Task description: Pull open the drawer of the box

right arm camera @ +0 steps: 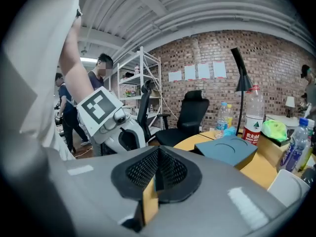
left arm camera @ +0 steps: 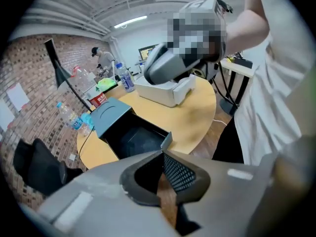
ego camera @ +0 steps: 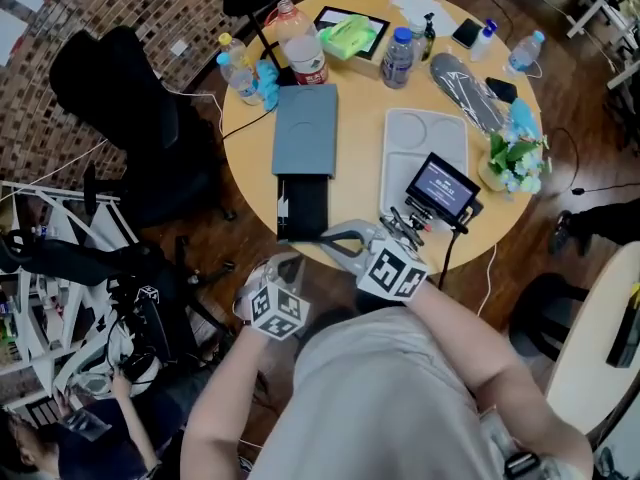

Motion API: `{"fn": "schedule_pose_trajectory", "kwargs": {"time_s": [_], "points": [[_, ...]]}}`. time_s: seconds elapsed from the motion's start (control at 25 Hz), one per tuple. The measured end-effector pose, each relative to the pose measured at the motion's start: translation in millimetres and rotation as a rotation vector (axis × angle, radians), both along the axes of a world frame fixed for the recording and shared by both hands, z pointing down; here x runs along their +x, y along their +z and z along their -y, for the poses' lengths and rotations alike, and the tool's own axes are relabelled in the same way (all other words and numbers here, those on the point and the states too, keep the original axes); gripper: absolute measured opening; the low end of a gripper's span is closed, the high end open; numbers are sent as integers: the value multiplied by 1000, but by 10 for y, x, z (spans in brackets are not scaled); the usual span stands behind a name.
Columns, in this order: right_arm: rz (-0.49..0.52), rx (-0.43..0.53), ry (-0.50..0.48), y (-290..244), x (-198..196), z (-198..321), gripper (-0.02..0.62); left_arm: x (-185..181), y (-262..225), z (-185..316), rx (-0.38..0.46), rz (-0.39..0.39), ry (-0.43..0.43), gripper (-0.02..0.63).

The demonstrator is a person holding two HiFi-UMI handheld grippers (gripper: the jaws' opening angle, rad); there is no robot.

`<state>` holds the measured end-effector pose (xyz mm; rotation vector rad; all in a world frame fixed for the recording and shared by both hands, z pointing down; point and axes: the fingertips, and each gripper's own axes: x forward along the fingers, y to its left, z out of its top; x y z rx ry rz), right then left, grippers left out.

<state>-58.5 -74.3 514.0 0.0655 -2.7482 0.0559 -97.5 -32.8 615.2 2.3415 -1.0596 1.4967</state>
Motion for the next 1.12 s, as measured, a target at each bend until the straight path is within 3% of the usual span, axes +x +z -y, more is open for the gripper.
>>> {"fn": "schedule_pose_trajectory", "kwargs": {"time_s": [0.16,0.32,0.52,0.72,0.96,1.12], "points": [[-13,20,-21,-35,32,-124,3,62,-204,-36,36,-135,-73,6],[-38,-44,-15,-54,133,-395,3,181,-356,-257,30,-300,-143,6],[-26,-40,-40,-101,238,-613,3,192,-648,-266,193,-385,-237,6],[-26,-6,-23,-195,257,-923,3,95,-911,-494,293,-547,-374,6],[-1,-7,-14,-278,302,-1326,3,99,-1149,-806,357,-737,-409,5],[8,10,-4,-322,294,-1528,3,103,-1231,-1039,364,-796,-402,5]]}}
